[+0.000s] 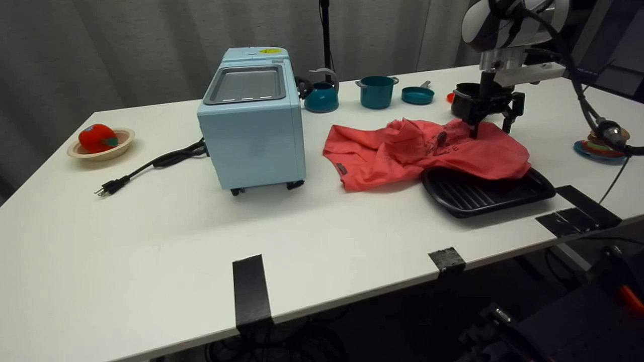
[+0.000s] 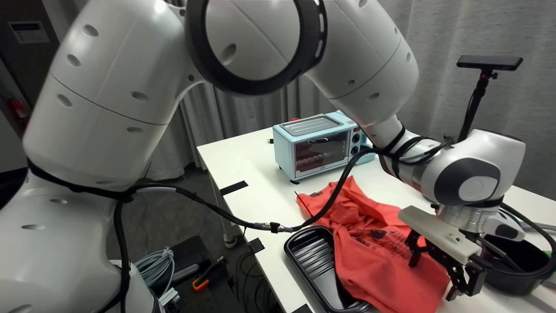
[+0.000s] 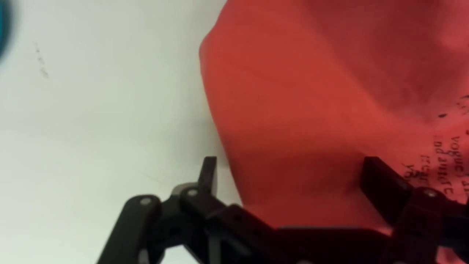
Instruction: Fold the sweatshirt on the table
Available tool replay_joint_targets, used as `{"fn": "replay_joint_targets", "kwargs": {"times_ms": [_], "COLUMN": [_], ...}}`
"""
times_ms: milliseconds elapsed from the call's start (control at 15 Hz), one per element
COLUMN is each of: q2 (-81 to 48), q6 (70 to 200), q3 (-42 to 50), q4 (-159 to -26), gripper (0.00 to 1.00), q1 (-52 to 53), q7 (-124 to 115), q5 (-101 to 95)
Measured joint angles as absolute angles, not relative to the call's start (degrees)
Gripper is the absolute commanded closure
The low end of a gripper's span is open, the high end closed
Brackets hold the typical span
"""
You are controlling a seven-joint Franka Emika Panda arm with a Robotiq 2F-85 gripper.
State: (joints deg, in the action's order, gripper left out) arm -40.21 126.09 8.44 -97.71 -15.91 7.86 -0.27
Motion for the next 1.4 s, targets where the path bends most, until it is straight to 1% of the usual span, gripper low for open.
{"fn": "replay_joint_targets", "kwargs": {"times_ms": [67, 133, 200, 267, 333, 667, 733, 800, 867, 933, 1000, 1400], "q2": [-41.45, -42.52, -43.32, -43.85, -44.22, -44.61, -44.54, -44.28, -43.9, -43.21, -42.27, -33.43], "q6": [126.07, 125.97, 125.66, 125.15, 124.58, 122.07, 121.27, 120.16, 118.78, 117.37, 116.08, 112.95], "q3": [8.49, 8.53, 8.53, 8.53, 8.55, 8.35, 8.12, 7.9, 7.63, 7.2, 6.64, 2.03], "q4": [-96.74, -95.77, -94.82, -93.98, -93.15, -90.72, -90.32, -89.99, -89.67, -89.59, -89.63, -92.82], "gripper": [0.25, 0.26, 0.32, 0.42, 0.48, 0.89, 0.95, 1.0, 1.0, 1.0, 0.98, 0.98], "q1": [-16.2, -16.47, -16.69, -16.8, -16.84, -16.87, -16.83, -16.71, -16.52, -16.29, -15.95, -11.64], "q7": [7.79, 7.74, 7.73, 7.72, 7.68, 7.44, 7.42, 7.42, 7.42, 7.47, 7.56, 8.53], "q5": [-0.27, -0.27, -0.27, -0.27, -0.28, -0.28, -0.26, -0.26, -0.26, -0.26, -0.26, -0.18]}}
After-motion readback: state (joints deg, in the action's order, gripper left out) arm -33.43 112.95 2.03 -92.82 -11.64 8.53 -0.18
